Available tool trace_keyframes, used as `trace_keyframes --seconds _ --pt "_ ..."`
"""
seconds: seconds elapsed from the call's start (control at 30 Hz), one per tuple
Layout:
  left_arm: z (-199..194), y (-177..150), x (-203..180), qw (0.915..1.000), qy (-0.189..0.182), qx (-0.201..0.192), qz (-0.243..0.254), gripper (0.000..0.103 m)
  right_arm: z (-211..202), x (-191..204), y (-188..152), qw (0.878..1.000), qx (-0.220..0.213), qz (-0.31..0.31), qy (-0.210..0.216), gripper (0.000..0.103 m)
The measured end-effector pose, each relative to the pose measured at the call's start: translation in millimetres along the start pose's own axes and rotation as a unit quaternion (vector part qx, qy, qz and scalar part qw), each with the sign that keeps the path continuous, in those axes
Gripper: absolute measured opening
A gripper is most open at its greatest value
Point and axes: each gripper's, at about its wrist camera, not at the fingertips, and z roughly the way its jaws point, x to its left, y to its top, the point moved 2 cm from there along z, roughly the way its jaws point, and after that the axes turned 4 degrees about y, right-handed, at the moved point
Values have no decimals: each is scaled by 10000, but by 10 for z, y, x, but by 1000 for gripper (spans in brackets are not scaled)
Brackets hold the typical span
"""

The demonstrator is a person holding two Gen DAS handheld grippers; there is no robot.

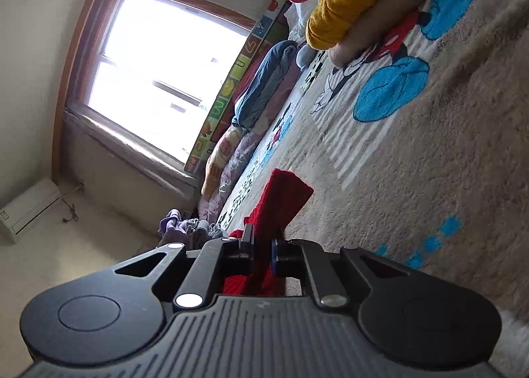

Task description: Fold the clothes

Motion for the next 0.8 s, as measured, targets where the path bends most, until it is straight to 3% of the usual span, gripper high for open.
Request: trace_keyframes --seconds 0.1,0.27,0.4,0.5,0.8 --pt "78 -32 -216 9991 -157 32 393 18 -3 -11 -6 10000 31 0 23 11" --pt "414 -193 -414 9903 -299 771 1113 18 5 -39 -21 10000 88 -8 -23 11" --pt "384 101 -196 9982 -334 317 393 18 39 -102 -47 9999 158 -3 -59 11" --pt "566 295 4 9998 -65 165 -112 18 59 -174 -84 9998 179 25 -57 11" --pt "1658 667 184 9984 356 358 258 18 67 -227 -123 9995 259 37 151 11"
